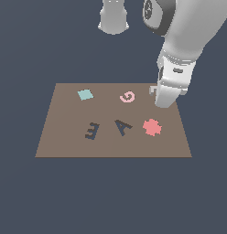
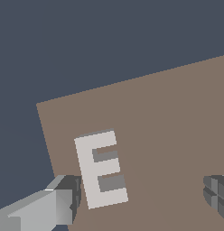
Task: Insert a designated object into the corresponding slot on a board.
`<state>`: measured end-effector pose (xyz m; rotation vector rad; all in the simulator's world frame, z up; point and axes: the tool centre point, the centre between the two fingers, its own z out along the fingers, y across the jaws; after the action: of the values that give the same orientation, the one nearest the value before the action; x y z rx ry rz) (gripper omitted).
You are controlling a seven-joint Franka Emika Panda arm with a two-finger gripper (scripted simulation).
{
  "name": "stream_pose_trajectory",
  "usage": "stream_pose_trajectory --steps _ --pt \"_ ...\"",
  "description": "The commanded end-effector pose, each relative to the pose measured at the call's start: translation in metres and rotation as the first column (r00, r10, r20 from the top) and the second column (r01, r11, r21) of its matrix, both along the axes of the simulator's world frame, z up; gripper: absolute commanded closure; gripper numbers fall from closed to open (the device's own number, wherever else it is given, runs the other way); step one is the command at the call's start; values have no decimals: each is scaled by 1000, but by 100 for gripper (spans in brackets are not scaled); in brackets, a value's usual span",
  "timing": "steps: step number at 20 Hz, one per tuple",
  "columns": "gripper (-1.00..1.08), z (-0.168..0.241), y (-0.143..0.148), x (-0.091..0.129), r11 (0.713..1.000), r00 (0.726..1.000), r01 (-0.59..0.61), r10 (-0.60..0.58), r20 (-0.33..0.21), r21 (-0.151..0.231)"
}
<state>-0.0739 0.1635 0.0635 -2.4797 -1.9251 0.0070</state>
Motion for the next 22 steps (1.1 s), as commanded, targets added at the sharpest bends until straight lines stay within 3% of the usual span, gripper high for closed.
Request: stream_pose_trajectory --steps 1,9,22 --pt "-92 -4 5 -9 997 997 -72 72 2 1" --pt "-92 -13 11 -26 981 981 -196 196 5 2" --pt "-92 -25 11 -27 979 979 -203 203 5 1"
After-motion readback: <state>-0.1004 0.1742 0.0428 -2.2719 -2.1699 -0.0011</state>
